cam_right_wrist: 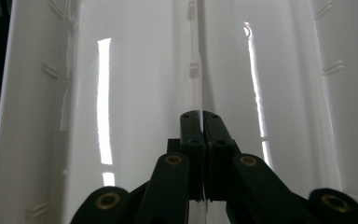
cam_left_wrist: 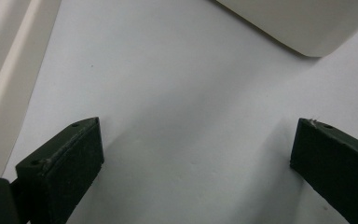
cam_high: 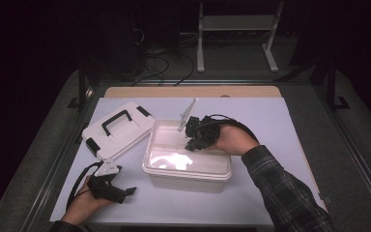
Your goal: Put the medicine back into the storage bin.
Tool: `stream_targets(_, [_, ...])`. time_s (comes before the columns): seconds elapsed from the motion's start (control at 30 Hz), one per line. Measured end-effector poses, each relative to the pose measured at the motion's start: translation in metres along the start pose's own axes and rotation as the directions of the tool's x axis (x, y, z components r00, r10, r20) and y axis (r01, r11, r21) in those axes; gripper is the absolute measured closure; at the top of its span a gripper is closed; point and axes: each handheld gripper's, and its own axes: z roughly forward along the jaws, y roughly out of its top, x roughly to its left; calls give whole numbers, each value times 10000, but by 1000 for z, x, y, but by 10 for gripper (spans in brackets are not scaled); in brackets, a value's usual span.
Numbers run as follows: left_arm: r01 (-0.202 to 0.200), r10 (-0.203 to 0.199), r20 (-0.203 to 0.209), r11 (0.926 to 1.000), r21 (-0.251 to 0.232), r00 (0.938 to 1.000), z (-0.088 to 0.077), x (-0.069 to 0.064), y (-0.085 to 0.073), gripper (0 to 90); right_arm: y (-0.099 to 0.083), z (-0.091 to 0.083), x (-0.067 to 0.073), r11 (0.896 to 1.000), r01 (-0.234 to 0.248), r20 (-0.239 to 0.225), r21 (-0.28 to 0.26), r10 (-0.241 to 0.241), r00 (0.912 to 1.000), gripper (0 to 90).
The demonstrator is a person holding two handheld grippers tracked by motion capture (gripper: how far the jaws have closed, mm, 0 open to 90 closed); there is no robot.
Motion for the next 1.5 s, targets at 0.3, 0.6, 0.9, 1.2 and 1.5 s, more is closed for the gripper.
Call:
stream_targets(0.3, [-27,27,0,10000,25,10000,0,0,0,12,3,-7,1,10000,60,11,-6,-60,10000,886])
stream_targets(0.6, [-29,29,17,10000,36,10000,0,0,0,12,7,-22,2,9996,79,202,-267,-74,9998,886])
stream_targets(0.9, [-31,31,14,10000,35,10000,0,0,0,12,-4,-41,-1,9991,-163,466,-382,181,9987,886])
stream_targets(1.2, [-49,49,5,10000,29,10000,0,0,0,12,-29,-60,-7,9973,-633,938,-374,666,9934,885])
stream_targets(1.5, [-42,42,6,10000,27,10000,0,0,0,12,-66,-80,-11,9902,-1252,1347,-620,1326,9820,885])
